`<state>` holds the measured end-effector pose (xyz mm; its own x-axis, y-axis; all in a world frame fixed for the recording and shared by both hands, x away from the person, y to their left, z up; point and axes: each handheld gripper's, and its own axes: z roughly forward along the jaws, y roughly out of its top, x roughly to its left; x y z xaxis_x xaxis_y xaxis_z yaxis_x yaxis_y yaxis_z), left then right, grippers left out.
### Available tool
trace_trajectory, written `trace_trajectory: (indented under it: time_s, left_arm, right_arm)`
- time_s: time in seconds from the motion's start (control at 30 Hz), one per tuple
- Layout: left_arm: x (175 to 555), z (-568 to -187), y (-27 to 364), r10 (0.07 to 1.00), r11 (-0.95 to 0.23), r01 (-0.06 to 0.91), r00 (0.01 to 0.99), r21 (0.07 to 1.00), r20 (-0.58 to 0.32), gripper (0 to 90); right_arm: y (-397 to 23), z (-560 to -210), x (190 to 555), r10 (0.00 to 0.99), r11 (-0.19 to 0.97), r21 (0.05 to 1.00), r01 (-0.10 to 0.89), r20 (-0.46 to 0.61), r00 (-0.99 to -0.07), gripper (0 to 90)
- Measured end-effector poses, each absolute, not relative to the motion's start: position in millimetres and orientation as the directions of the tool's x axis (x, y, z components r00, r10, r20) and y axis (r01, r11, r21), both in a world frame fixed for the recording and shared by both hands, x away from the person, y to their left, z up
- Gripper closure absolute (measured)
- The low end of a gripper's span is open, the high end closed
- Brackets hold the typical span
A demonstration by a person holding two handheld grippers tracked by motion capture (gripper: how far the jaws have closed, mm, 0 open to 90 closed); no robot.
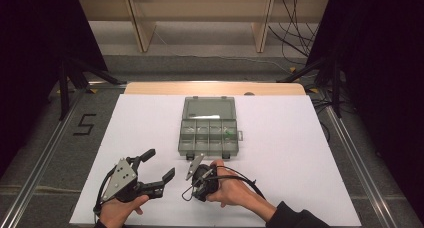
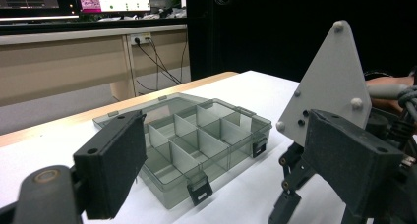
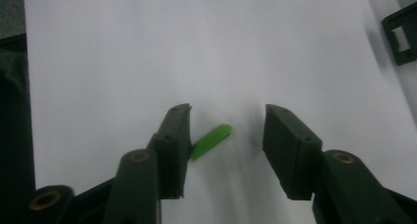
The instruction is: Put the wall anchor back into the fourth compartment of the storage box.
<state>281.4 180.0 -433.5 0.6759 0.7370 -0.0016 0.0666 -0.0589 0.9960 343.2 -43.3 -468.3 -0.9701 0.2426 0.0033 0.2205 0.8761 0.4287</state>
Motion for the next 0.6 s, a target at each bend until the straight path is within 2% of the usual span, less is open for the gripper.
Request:
trace_trajectory:
  time_s: [0.37,0.6]
  left_arm:
    - [281.3,-433.5,179.9,0.737,-0.058,0.067,0.675,0.996,-0.002,15.8]
    - [281.3,-433.6,179.9,0.737,-0.058,0.068,0.676,0.996,-0.003,15.8]
  right_arm:
    - [-43.9,-467.4,342.5,0.207,0.892,0.412,0.189,0.000,-0.978,72.2]
    - [-43.8,-467.2,342.2,0.196,0.896,0.403,0.184,0.011,-0.981,79.8]
